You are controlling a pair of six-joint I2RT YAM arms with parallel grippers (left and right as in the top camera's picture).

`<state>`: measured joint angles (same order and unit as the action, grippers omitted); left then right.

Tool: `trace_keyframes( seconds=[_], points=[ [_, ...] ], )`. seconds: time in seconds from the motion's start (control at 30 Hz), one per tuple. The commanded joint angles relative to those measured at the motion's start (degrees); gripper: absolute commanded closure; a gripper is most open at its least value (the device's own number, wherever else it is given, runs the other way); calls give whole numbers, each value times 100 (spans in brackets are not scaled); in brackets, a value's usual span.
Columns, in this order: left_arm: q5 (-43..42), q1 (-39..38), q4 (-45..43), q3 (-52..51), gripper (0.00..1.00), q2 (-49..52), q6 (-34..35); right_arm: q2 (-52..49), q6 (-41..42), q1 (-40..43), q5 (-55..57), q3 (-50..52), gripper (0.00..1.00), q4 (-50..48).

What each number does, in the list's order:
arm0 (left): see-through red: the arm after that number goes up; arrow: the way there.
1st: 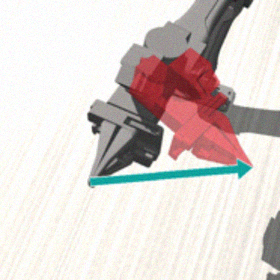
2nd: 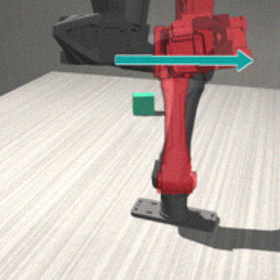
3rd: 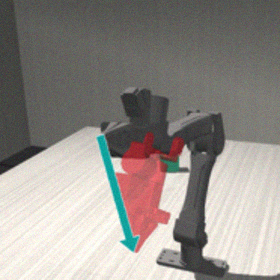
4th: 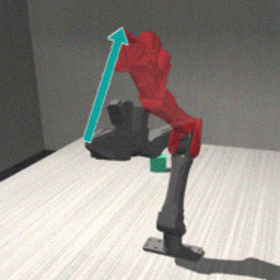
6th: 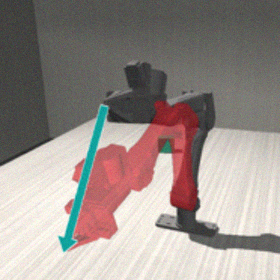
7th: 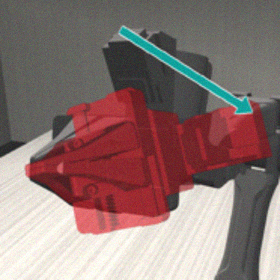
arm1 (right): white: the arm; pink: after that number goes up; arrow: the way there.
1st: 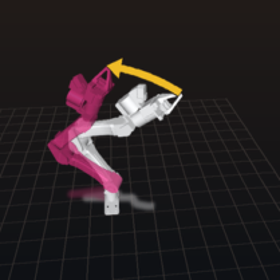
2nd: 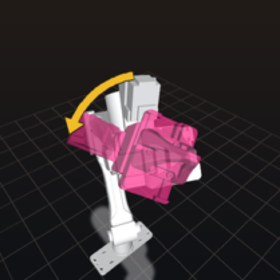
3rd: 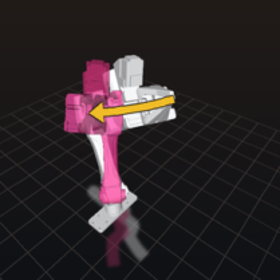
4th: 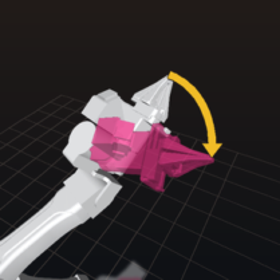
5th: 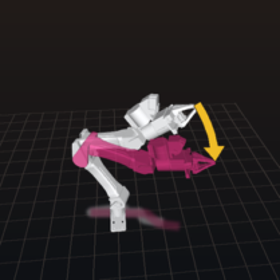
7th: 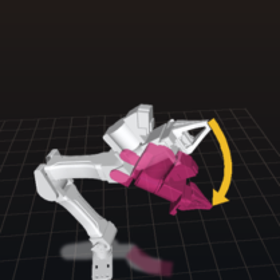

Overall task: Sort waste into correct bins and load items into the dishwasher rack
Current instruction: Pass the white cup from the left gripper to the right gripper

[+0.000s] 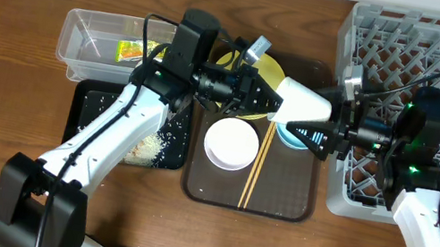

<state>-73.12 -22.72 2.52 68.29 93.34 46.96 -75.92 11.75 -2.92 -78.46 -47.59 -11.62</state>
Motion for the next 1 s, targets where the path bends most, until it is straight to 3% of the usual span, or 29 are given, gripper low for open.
trace_keyframes(
  seconds=[0.0,0.23,0.6,0.73,0.83,0.97],
  points=[
    [-81,13,-22,57,94,24,55,-22,44,-31,-105,-81,16,-129],
    [-81,15,-24,57,94,24,55,-22,46,70,-111,-81,23,-232],
    [-55,20,-26,57,93,24,26,-22,42,76,-109,-72,47,-227],
    [221,20,4,57,90,24,-590,-22,44,76,-42,-72,47,-221],
    [1019,20,614,57,89,20,-1731,-22,42,76,350,-72,46,-61],
    [3698,24,2114,59,83,-94,-2907,-22,-173,105,1611,-72,46,608]
  ],
)
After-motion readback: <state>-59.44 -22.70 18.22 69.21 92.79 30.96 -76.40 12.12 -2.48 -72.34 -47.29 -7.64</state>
